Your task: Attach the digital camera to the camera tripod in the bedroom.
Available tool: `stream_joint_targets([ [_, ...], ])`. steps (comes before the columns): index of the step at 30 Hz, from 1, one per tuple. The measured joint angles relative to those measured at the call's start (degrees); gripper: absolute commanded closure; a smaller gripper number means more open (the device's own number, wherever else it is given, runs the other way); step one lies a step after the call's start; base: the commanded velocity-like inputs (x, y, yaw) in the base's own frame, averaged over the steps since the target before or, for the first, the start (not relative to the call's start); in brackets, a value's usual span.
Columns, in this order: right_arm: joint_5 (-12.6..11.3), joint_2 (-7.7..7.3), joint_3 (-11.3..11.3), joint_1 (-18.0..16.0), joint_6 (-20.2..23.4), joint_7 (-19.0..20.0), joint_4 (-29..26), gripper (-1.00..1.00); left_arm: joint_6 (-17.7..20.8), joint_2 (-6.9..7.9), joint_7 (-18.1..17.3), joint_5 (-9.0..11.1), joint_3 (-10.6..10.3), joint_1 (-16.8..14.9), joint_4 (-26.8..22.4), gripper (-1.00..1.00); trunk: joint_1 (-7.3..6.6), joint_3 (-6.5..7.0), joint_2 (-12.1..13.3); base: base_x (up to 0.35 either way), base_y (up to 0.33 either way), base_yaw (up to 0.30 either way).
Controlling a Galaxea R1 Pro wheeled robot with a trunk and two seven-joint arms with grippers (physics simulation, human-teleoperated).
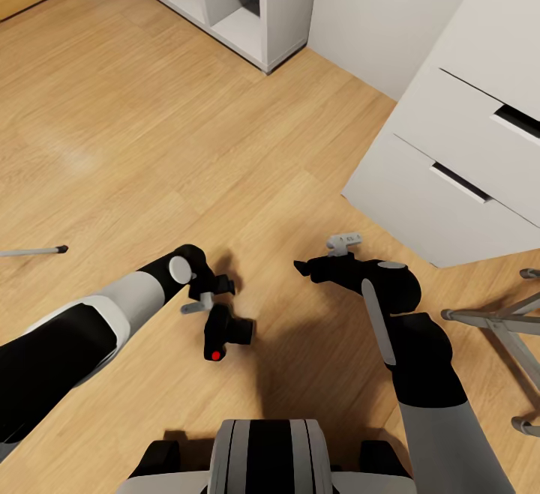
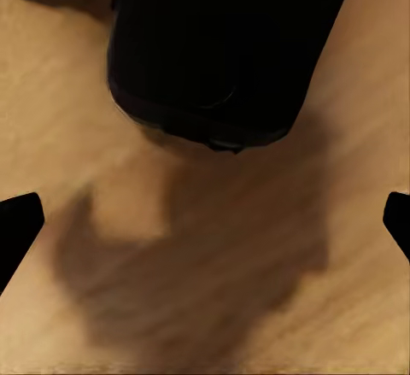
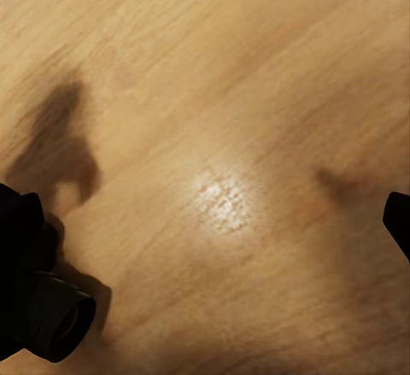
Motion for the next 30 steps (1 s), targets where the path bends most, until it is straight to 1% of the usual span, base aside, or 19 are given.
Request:
stream_joint_targets([
  [7,0.0,0.03,0.08,0.04,-0.06,0.0,0.0,-1.0,-0.4,-0.66,0.02,0.01,-0.01,-1.11,-0.04,-1.0,0.0,-0.03,0.0,0.0,0.0,0.003],
  [30,0.0,0.21,0.13,0.1,-0.09,0.0,0.0,-1.0,-5.49,-0.77,0.7,-0.26,-0.12,-1.31,0.52,-1.0,0.0,-0.03,0.0,0.0,0.0,0.0],
])
